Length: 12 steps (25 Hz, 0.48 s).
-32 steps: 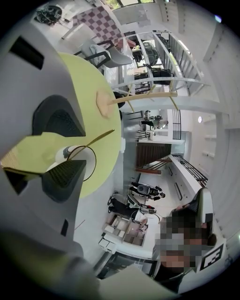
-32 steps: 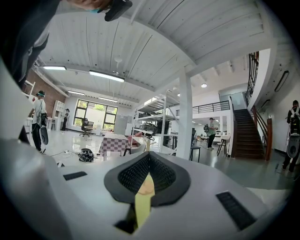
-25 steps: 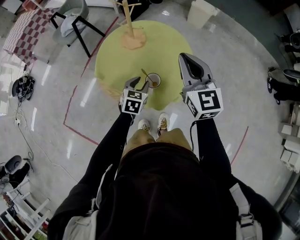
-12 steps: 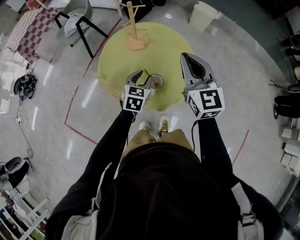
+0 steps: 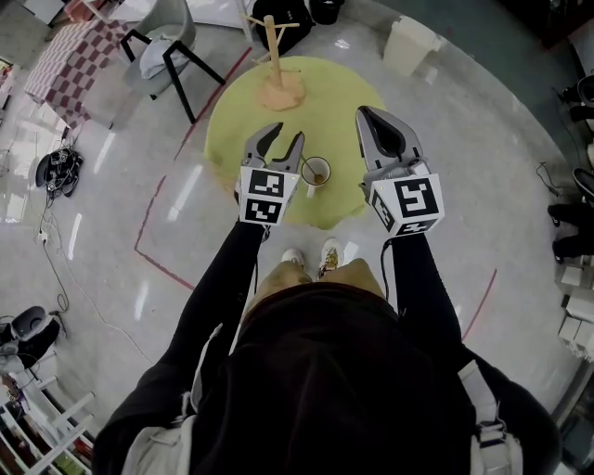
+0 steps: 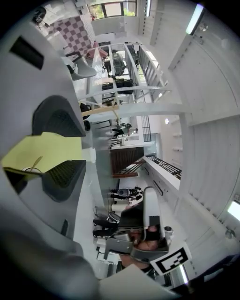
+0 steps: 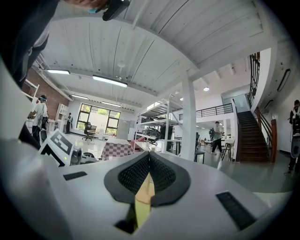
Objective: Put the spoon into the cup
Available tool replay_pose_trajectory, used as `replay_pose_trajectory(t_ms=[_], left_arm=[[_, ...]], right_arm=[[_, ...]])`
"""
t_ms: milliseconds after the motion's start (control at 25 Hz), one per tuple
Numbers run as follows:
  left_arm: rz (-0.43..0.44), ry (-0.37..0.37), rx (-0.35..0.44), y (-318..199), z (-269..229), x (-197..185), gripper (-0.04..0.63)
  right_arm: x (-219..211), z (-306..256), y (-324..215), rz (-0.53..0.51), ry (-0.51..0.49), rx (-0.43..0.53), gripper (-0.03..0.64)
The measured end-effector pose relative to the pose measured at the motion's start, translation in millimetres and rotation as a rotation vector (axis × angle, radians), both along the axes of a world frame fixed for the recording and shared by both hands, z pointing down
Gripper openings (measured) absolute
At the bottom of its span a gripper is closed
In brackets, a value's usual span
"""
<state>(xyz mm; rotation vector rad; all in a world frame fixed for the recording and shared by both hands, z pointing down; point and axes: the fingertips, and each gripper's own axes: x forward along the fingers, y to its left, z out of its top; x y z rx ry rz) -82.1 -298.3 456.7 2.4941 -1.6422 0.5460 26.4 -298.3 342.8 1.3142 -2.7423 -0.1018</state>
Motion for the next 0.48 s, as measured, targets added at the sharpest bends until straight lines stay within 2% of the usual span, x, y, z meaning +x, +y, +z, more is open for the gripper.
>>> replay_pose_trajectory(t_ms=[200,480], left_arm=[[-0.017,0.025,0.13,-5,-56,-6,0.167],[-0.031,0.056,0.259,0,-116,-11,0.167]], right_arm=[[-4,0,-5,-0.008,0.004,0.004,0.026],[-8,-7,-9,-0.016,0.003,0.016,0.026]])
